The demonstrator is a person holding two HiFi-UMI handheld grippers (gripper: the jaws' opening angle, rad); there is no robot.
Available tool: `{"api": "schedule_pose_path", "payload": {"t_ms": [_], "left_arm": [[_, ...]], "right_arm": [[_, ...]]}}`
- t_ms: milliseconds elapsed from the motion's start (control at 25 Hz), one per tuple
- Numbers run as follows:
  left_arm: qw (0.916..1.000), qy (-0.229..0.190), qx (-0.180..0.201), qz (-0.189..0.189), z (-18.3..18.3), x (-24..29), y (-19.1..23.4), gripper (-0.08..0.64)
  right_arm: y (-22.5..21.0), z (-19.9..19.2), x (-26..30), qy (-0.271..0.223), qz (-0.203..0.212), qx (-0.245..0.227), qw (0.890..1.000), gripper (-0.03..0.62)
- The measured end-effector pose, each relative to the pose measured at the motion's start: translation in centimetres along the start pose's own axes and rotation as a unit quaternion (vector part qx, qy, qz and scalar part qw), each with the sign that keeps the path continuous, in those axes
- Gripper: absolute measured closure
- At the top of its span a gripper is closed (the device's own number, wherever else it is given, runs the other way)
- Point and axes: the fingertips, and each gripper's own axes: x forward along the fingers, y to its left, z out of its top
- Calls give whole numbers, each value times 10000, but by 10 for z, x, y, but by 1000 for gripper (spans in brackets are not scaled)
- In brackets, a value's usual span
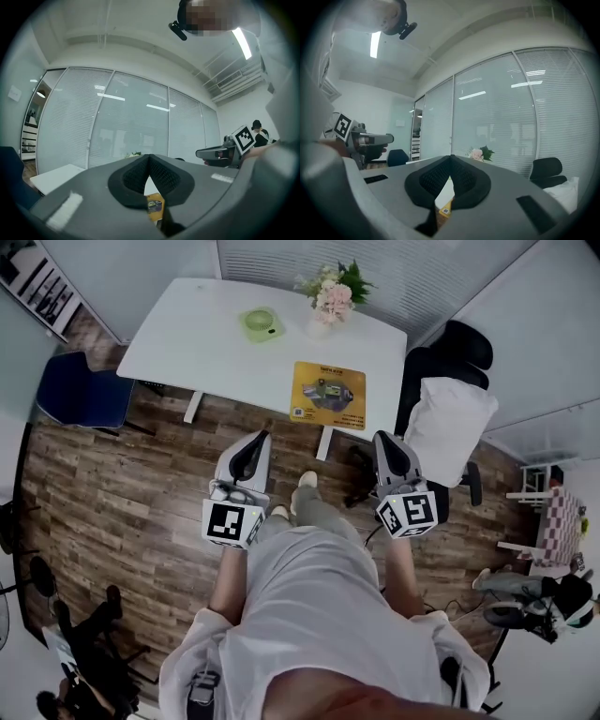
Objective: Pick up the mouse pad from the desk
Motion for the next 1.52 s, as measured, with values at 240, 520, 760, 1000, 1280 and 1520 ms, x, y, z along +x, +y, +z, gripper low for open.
{"api": "schedule_pose_path", "payload": {"t_ms": [240,520,760,1000,1280,1520], "left_arm": [[9997,28,157,165,-5,48,26,561],[9983,40,576,-119,-15,146,37,561],[9968,266,694,-304,-40,220,43,562],[9974,286,618,-240,-56,263,57,563],[9980,440,424,-149,-78,282,84,563],[9969,635,384,-255,-94,293,100,561]], "right_arm": [[-36,-1,42,-221,-225,-178,9993,591],[-103,-17,87,-242,-569,-308,9976,591],[-156,-34,112,-235,-1042,-119,9942,591],[-185,-49,125,-11,-1352,3,9908,591],[-195,-54,146,152,-1577,100,9873,591],[-193,-56,171,263,-1611,115,9865,591]]}}
